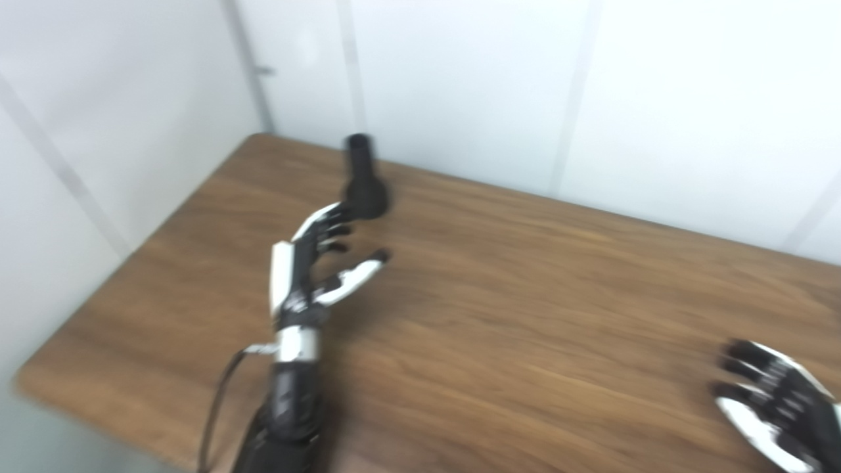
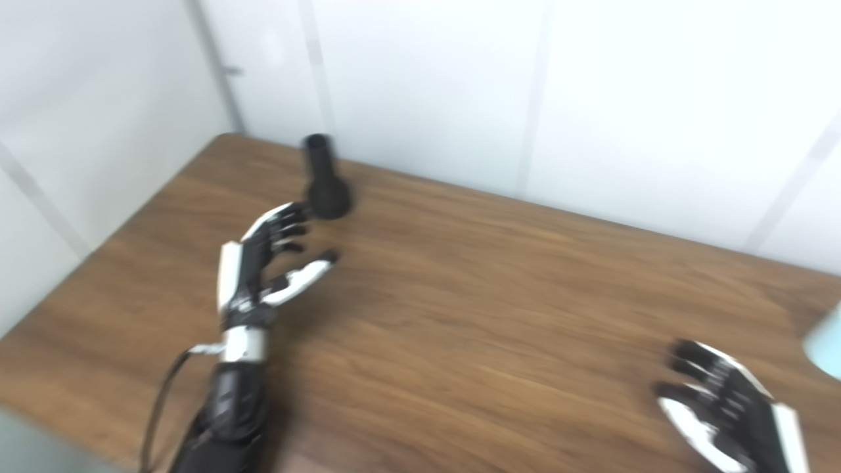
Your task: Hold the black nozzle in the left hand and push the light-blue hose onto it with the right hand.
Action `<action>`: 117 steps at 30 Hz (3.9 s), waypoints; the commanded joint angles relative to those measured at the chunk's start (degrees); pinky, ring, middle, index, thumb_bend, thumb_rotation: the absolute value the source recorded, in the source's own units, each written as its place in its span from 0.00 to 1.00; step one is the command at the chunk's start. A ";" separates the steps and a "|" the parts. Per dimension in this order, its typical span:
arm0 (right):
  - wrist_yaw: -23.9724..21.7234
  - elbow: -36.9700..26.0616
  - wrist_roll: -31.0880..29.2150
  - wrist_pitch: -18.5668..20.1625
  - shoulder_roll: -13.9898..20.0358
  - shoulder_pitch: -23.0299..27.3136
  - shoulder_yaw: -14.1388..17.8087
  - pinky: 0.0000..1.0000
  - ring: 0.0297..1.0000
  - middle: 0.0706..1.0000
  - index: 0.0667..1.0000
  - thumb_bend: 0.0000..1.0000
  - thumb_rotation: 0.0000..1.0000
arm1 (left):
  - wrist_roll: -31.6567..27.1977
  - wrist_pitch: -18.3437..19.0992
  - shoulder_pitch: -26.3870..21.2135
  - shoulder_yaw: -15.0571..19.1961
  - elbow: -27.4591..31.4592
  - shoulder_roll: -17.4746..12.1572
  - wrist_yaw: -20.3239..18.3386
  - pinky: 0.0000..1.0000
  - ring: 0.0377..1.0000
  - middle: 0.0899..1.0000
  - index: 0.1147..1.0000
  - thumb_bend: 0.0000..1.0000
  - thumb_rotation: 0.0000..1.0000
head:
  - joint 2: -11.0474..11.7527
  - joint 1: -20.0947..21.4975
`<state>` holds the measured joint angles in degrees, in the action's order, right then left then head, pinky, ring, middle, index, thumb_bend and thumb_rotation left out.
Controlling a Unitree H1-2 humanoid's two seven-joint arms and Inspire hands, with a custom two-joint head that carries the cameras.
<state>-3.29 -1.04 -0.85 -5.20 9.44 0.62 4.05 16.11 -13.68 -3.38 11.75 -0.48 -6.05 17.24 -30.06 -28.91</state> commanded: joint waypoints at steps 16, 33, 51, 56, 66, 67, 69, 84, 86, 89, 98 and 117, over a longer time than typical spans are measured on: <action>-0.65 5.29 -1.00 -3.38 3.60 3.34 2.12 0.58 0.67 0.67 0.63 0.26 0.36 | 4.92 10.33 -4.91 -1.61 -1.87 -2.42 1.49 0.79 0.85 0.86 0.88 0.91 0.31 | 2.86 -4.79; 0.22 4.66 0.62 -3.56 2.22 2.91 1.68 0.51 0.62 0.64 0.59 0.36 0.52 | 5.29 19.62 -10.05 -2.53 -4.38 -8.02 -1.55 0.87 0.94 0.96 1.00 1.00 0.34 | 3.48 -2.95; 0.39 3.41 1.12 -3.36 2.09 2.28 1.61 0.48 0.61 0.63 0.58 0.44 0.59 | 5.98 26.31 -17.27 -6.53 -11.09 -13.81 -6.43 0.77 0.88 0.94 0.96 1.00 0.29 | 3.07 -1.44; 0.29 3.08 1.19 -3.59 2.11 2.03 1.54 0.49 0.61 0.63 0.58 0.42 0.55 | 5.66 27.52 -18.84 -7.74 -14.26 -14.99 -8.02 0.80 0.89 0.93 0.95 1.00 0.30 | 3.03 -1.08; -0.16 2.17 -0.21 -2.83 2.07 1.70 1.87 0.50 0.61 0.63 0.58 0.36 0.49 | 7.22 27.74 -20.89 -10.35 -19.38 -16.11 -7.62 0.72 0.86 0.94 0.96 1.00 0.31 | 2.66 -0.52; -0.19 2.23 -0.22 -2.88 2.12 1.70 1.87 0.50 0.61 0.63 0.58 0.36 0.48 | 7.55 27.98 -21.12 -10.62 -19.82 -16.20 -7.57 0.72 0.85 0.94 0.96 1.00 0.31 | 2.66 -0.45; -0.24 1.81 -0.26 -2.19 2.12 1.59 1.86 0.50 0.61 0.62 0.58 0.36 0.48 | 7.96 28.03 -21.70 -11.10 -21.08 -16.45 -7.55 0.70 0.85 0.95 0.96 1.00 0.32 | 2.66 -0.45; -0.18 0.82 0.09 -1.97 2.27 0.83 1.85 0.51 0.62 0.63 0.59 0.35 0.45 | 8.32 29.66 -25.44 -16.62 -26.74 -19.88 -14.47 0.83 0.93 0.97 0.99 1.00 0.30 | 1.92 0.60; -0.18 0.20 -0.25 -1.26 2.03 0.69 1.86 0.51 0.62 0.63 0.59 0.33 0.43 | 8.84 29.67 -25.79 -17.56 -27.65 -20.29 -14.99 0.83 0.92 0.97 0.98 1.00 0.27 | 1.91 0.62; -0.01 -0.01 0.16 -1.22 1.98 0.63 1.83 0.51 0.62 0.63 0.59 0.32 0.40 | 10.05 28.80 -25.97 -19.22 -29.42 -20.84 -14.63 0.81 0.91 0.95 0.96 1.00 0.22 | 1.84 0.61; -0.37 0.19 -0.15 -1.34 2.37 0.65 1.89 0.52 0.62 0.63 0.59 0.33 0.41 | 13.55 26.94 -25.85 -22.31 -32.66 -21.06 -12.93 0.76 0.86 0.88 0.90 1.00 0.14 | 1.80 0.65; -0.51 -0.85 -0.97 -0.02 2.41 0.25 2.05 0.52 0.62 0.63 0.60 0.32 0.36 | 17.10 21.79 -24.84 -25.24 -36.86 -21.59 -7.10 0.69 0.78 0.82 0.82 1.00 0.15 | 1.33 0.69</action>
<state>-3.72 -0.28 -1.65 -5.05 11.05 0.89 5.67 33.05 7.88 -30.71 -12.12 -34.21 -28.48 12.08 -28.65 -28.21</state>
